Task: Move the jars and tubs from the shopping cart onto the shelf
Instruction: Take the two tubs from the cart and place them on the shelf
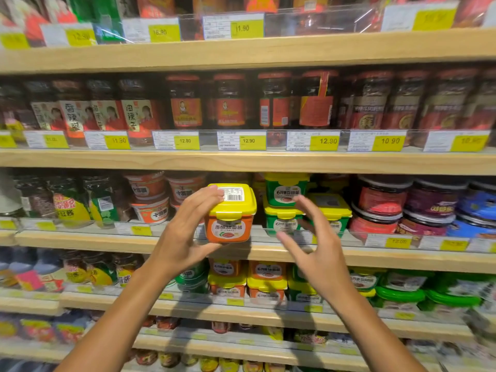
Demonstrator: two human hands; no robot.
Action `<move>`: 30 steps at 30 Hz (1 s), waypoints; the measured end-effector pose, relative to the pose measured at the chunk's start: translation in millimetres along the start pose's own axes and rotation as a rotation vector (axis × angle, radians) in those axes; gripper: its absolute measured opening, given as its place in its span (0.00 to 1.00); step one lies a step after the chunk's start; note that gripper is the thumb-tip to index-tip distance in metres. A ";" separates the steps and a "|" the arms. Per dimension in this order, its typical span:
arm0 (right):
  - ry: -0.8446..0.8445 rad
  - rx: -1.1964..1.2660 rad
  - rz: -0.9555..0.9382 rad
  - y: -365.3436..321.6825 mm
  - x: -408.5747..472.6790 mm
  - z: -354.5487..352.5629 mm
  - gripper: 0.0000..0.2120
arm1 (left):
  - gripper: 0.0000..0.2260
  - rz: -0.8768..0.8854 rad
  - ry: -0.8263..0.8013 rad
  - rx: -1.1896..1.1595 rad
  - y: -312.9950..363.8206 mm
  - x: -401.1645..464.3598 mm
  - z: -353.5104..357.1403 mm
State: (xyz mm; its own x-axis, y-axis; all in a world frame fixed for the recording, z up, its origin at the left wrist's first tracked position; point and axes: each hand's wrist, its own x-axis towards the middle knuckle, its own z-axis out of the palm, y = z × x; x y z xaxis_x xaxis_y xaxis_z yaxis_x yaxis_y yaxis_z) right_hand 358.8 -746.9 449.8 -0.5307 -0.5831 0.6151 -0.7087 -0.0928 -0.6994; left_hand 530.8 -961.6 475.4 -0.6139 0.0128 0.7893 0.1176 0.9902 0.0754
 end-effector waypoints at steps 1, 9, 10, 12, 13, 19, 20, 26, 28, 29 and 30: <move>-0.042 0.043 0.032 -5.4 -4.6 11.8 0.37 | 0.36 -0.006 -0.003 -0.009 0.6 0.0 0.2; -0.060 0.192 0.122 -27.5 6.0 75.5 0.39 | 0.38 -0.041 -0.017 0.063 -7.8 -9.7 1.7; -0.036 0.210 0.128 -27.6 8.1 79.8 0.38 | 0.39 -0.062 -0.014 0.064 -10.3 -11.1 3.0; 0.004 0.240 0.135 -29.3 12.7 87.1 0.37 | 0.40 -0.139 0.013 0.025 -13.8 -11.6 6.0; 0.019 0.251 0.135 -29.7 14.9 89.7 0.36 | 0.40 -0.183 0.032 -0.004 -14.4 -10.6 8.2; 0.078 0.244 0.126 -25.8 27.4 95.8 0.34 | 0.46 -0.336 0.085 -0.191 -8.4 -2.8 18.8; 0.086 0.250 0.132 -24.0 29.1 96.5 0.34 | 0.46 -0.347 0.096 -0.229 -8.5 -1.7 20.0; 0.174 0.319 0.155 -24.6 34.6 102.7 0.34 | 0.44 -0.441 0.171 -0.345 -9.3 5.3 25.8; 0.194 0.312 0.156 -24.5 38.4 104.0 0.34 | 0.44 -0.479 0.171 -0.406 -10.6 9.1 27.5; 0.198 0.304 0.159 -23.9 41.2 104.7 0.35 | 0.44 -0.504 0.164 -0.424 -11.2 11.3 27.9; 0.202 0.293 0.167 -23.2 44.4 105.7 0.35 | 0.44 -0.528 0.149 -0.430 -11.8 13.6 28.1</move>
State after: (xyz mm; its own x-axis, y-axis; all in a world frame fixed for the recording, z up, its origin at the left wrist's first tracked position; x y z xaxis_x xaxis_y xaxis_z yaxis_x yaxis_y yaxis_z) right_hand 400.8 -855.9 454.8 -0.7288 -0.4420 0.5230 -0.4576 -0.2539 -0.8521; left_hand 499.2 -969.2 468.1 -0.5644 -0.5051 0.6529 0.1503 0.7148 0.6829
